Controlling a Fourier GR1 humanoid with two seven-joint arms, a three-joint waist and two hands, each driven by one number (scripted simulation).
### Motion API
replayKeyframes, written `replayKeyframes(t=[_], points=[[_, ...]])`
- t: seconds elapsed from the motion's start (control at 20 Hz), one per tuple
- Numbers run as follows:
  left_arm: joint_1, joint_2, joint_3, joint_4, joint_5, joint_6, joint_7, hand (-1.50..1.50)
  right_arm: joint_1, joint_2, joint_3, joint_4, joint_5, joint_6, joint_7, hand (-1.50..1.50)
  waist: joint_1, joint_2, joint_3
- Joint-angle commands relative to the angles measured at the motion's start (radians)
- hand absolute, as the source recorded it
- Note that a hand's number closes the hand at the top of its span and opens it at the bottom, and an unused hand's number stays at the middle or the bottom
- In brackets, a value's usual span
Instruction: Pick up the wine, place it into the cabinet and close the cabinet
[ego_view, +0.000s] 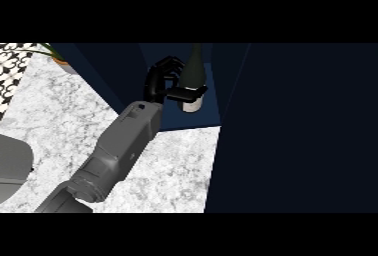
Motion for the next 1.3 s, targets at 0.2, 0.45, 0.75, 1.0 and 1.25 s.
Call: replayKeyframes(t=[0.2, 0.45, 0.75, 1.0, 1.25], points=[[-0.084, 0.034, 0.036, 0.086, -0.004, 0.038, -0.026, 1.50, 0.066, -0.024, 0.026, -0.160, -0.037, 0.014, 0.015, -1.50, -0.023, 0.003, 0.000], [-0.082, 0.026, 0.017, 0.137, -0.040, 0.105, -0.079, -1.50, 0.061, -0.032, 0.012, -0.127, -0.055, 0.034, -0.007, -1.50, -0.022, 0.011, 0.000], [-0.141, 0.072, 0.014, 0.171, -0.057, 0.133, -0.054, -1.50, 0.065, -0.018, 0.043, -0.082, -0.050, 0.053, -0.056, -1.50, -0.032, 0.015, 0.000], [-0.103, 0.117, 0.025, 0.178, -0.052, 0.090, -0.101, -1.50, 0.088, -0.030, 0.024, -0.104, -0.053, 0.050, -0.071, -1.50, -0.038, 0.017, 0.000], [-0.118, 0.094, 0.050, 0.139, -0.029, -0.018, -0.137, -1.50, 0.091, -0.047, 0.018, -0.138, -0.051, 0.053, -0.048, -1.50, -0.021, 0.010, -0.002]])
